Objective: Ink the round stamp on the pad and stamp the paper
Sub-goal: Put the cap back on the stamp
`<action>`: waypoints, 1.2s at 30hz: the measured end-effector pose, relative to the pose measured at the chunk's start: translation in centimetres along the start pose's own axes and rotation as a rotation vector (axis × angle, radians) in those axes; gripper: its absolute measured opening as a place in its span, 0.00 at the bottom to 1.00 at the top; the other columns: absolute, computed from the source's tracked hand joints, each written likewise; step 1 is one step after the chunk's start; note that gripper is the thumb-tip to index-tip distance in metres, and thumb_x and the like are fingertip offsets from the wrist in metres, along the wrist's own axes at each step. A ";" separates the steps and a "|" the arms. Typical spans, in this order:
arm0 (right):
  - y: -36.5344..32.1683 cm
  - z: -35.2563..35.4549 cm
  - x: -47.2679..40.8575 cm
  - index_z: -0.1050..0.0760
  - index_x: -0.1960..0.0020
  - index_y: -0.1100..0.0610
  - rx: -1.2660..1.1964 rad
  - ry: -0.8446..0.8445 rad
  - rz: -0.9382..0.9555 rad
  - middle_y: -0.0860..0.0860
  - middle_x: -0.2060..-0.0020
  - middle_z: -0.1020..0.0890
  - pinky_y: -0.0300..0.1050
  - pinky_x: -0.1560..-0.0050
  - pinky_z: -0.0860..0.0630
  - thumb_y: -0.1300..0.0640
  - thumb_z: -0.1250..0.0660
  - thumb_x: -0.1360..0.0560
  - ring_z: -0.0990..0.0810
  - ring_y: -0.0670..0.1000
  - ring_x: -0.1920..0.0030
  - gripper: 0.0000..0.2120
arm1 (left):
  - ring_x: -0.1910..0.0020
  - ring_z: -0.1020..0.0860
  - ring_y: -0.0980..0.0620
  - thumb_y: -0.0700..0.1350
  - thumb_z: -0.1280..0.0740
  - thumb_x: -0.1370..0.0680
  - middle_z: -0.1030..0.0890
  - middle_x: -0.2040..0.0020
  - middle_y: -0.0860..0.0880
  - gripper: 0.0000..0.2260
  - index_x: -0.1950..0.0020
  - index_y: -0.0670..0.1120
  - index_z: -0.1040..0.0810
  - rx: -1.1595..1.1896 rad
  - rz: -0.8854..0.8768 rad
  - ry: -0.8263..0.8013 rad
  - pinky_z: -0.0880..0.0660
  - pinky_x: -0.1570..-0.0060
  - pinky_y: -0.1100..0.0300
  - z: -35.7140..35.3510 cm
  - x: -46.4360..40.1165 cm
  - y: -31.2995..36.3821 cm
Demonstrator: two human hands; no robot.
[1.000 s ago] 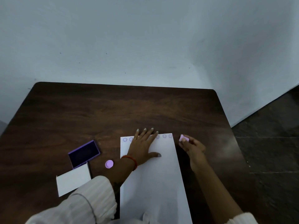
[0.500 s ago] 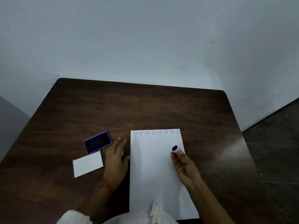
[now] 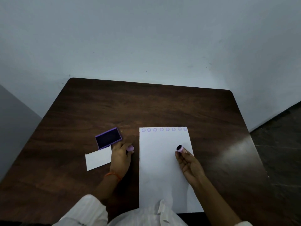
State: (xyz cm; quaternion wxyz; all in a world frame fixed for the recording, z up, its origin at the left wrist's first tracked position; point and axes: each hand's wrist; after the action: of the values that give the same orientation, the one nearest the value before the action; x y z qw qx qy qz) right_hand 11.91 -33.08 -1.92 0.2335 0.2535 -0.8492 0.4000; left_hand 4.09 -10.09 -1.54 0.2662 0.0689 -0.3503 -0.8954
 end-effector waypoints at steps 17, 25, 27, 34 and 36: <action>3.0 -10.1 4.7 0.20 0.51 0.53 1.117 -0.210 0.490 0.46 0.58 0.18 0.29 0.56 0.25 0.56 0.28 0.30 0.19 0.46 0.56 0.07 | 0.57 0.24 0.66 0.39 0.27 0.31 0.20 0.53 0.57 0.14 0.46 0.48 0.19 0.306 -0.101 0.018 0.31 0.58 0.81 4.2 3.2 4.1; 3.1 -11.4 5.3 0.20 0.52 0.55 1.157 -0.327 0.546 0.46 0.59 0.18 0.24 0.58 0.25 0.58 0.29 0.29 0.19 0.42 0.58 0.06 | 0.55 0.19 0.61 0.35 0.26 0.32 0.18 0.54 0.55 0.19 0.46 0.52 0.22 0.543 -0.019 0.008 0.23 0.55 0.74 6.3 3.9 4.4; 2.8 -11.6 5.2 0.19 0.49 0.58 1.172 -0.357 0.506 0.50 0.55 0.16 0.32 0.52 0.22 0.57 0.28 0.30 0.18 0.47 0.54 0.10 | 0.56 0.19 0.64 0.35 0.25 0.33 0.18 0.55 0.58 0.21 0.48 0.55 0.23 0.575 -0.015 -0.001 0.25 0.57 0.76 6.8 3.9 4.3; 2.3 -11.9 4.9 0.20 0.47 0.59 1.154 -0.389 0.354 0.57 0.52 0.15 0.48 0.45 0.19 0.56 0.28 0.30 0.17 0.54 0.52 0.12 | 0.55 0.18 0.64 0.36 0.25 0.34 0.17 0.55 0.60 0.19 0.53 0.58 0.22 0.677 -0.002 -0.026 0.24 0.58 0.74 7.2 3.7 4.0; 2.2 -12.0 4.9 0.20 0.49 0.58 1.103 -0.398 0.287 0.56 0.53 0.15 0.45 0.48 0.19 0.55 0.29 0.29 0.15 0.53 0.55 0.11 | 0.54 0.17 0.58 0.37 0.25 0.33 0.15 0.55 0.54 0.15 0.53 0.54 0.20 0.708 0.010 -0.038 0.20 0.54 0.67 7.1 3.6 3.8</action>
State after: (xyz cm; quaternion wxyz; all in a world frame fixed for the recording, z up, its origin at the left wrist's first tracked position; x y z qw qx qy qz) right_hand 9.09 -23.50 6.59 -0.1523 0.2899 -0.5696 0.7538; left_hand 0.44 -10.12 6.54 0.2235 0.1384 -0.6443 -0.7182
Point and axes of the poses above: each hand's wrist, its own x-axis away from the middle knuckle, its own z-axis out of the back of the hand, y = z × x
